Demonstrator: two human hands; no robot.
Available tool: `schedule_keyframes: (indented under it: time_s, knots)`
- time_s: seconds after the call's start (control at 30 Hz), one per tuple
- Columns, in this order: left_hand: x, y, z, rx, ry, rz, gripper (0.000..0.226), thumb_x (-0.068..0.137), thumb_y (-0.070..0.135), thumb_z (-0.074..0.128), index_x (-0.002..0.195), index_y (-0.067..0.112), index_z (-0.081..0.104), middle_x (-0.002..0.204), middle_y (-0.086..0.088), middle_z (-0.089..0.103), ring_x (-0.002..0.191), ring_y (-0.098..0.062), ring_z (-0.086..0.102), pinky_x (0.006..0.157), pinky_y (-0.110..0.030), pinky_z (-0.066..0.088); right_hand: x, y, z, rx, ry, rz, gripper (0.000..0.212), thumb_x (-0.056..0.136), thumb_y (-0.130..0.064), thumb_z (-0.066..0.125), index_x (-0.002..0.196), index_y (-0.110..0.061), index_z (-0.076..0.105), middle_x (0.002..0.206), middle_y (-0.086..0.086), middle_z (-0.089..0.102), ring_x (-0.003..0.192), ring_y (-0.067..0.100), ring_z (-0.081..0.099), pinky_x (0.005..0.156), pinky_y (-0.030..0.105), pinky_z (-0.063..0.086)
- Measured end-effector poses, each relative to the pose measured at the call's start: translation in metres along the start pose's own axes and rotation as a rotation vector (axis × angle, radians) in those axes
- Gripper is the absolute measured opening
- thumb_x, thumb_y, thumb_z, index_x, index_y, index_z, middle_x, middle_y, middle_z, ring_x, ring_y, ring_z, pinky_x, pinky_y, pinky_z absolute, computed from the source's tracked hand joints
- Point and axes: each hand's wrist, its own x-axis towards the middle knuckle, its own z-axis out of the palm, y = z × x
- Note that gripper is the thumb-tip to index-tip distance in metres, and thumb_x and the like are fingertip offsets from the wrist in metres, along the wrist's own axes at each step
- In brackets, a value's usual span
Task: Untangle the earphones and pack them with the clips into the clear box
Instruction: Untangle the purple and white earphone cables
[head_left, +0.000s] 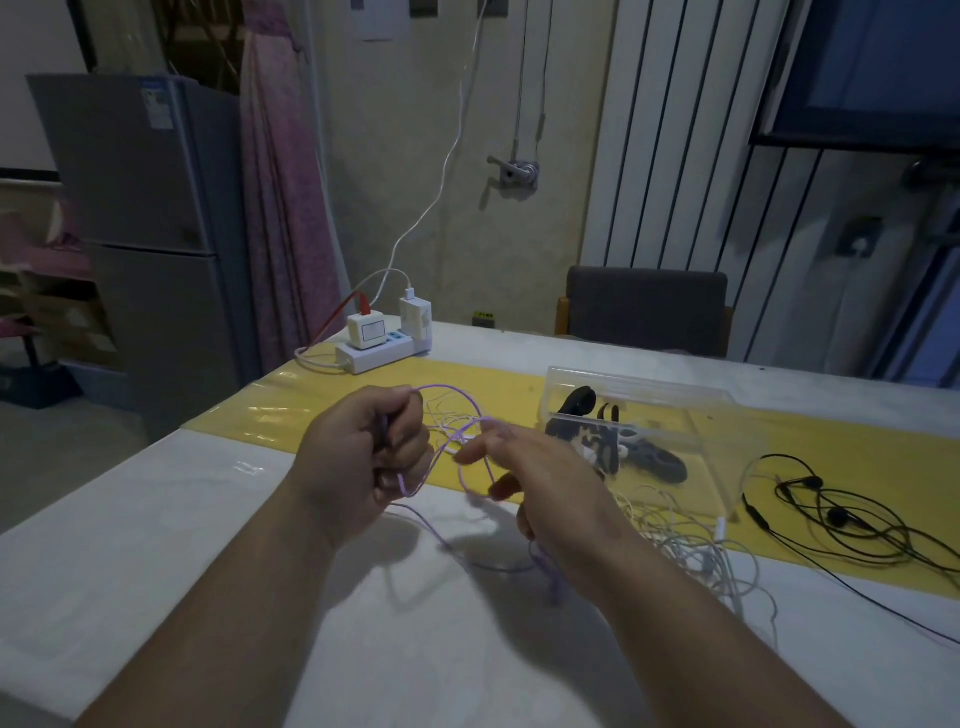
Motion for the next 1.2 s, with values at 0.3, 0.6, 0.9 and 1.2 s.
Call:
schedule_keyframes:
  time_s: [0.3,0.6,0.9,1.2]
  knots:
    - [0.008,0.005,-0.019,-0.244,0.364,0.313,0.020,0.091,0.032,0.052,0.076,0.018,0.054,0.050,0.006,0.032,0.050,-0.010,0.030,0.042,-0.020,0.023,0.005,-0.006,-0.029,0.121,0.051,-0.015,0.007,0.067,-0.019,0.056,0.068,-0.013,0.053,0.049,-0.002,0.055,0.040,0.003,0.040,0.039,0.010,0.029]
    - [0.009,0.006,-0.018,-0.230,0.311,0.365,0.026,0.098,0.033,0.042,0.118,0.028,0.058,0.078,0.007,0.065,0.068,-0.010,0.048,0.060,-0.025,0.037,0.010,0.005,-0.039,-0.071,0.093,-0.013,0.011,0.074,-0.028,0.065,0.072,-0.024,0.075,0.072,0.003,0.070,0.067,0.010,0.057,0.069,0.032,0.042]
    - [0.000,-0.001,-0.016,-0.108,-0.116,0.301,0.023,0.059,0.030,0.077,0.069,0.010,0.072,0.061,-0.004,0.055,0.066,-0.022,0.056,0.062,-0.028,0.048,0.009,0.006,-0.035,0.043,0.245,-0.147,0.014,0.092,-0.019,0.064,0.083,-0.025,0.073,0.068,0.003,0.056,0.066,0.018,0.050,0.059,0.032,0.042]
    - [-0.002,-0.005,-0.013,0.321,-0.265,0.185,0.024,0.049,0.008,0.059,0.065,0.004,0.077,0.065,-0.008,0.059,0.066,-0.020,0.050,0.063,-0.025,0.041,0.007,0.002,-0.042,0.194,0.195,-0.019,0.036,0.088,-0.002,0.039,0.081,-0.006,0.074,0.057,-0.010,0.066,0.036,0.003,0.042,0.039,0.014,0.027]
